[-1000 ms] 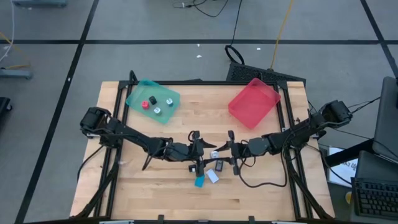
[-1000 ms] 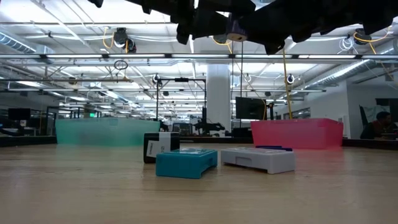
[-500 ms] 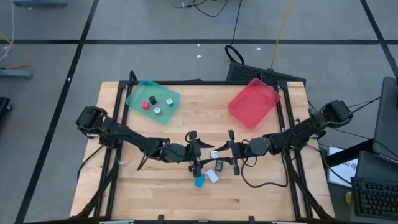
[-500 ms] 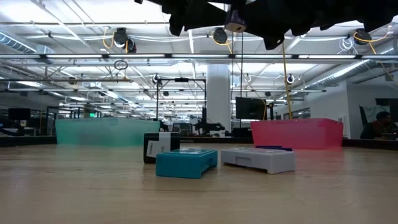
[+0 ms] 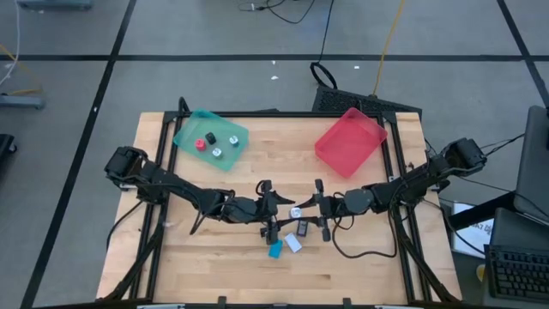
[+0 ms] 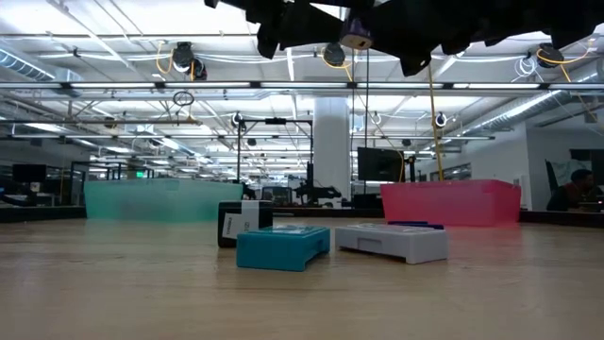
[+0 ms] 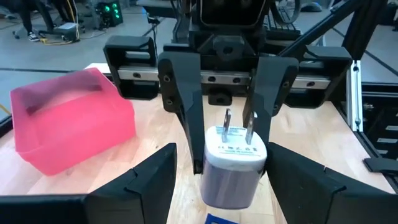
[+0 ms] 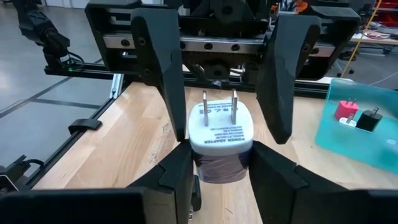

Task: Pick & Place Office items
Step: Put the purple charger adapter into the blue bin

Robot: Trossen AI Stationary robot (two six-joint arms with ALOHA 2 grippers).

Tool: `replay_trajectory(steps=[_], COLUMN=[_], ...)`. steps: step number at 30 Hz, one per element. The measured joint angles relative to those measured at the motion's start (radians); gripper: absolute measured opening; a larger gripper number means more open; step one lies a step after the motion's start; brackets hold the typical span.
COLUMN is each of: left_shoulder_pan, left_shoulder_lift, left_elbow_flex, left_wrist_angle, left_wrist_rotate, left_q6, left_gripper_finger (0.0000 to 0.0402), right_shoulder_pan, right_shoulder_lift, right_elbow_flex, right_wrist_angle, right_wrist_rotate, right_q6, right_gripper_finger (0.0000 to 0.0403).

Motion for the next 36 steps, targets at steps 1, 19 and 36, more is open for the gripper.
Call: replay_trajectory(steps=[1, 19, 36], left_shoulder_pan=[0.0, 0.026, 0.036], left_shoulder_lift=[0.0, 0.0, -0.307], left_elbow_flex=[0.0, 0.0, -0.11], left_wrist_angle=[-0.005, -0.01, -0.207], left_wrist_rotate=[0.0, 0.015, -0.216], left_q6=[-0.002, -0.015, 0.065], left_gripper_finger=[0.0241, 0.0122, 0.0122], right_shoulder_pan=[0.0, -0.002, 0.0], right_shoulder_lift=[0.0, 0.0, -0.048], right_elbow_flex=[0.0, -0.002, -0.002], right_wrist_angle=[0.0, -0.009, -0.082], right_wrist_rotate=[0.0, 0.011, -0.007], right_q6=[0.0, 0.012, 0.105], right_gripper_finger=[0.0117, 0.0139, 0.026])
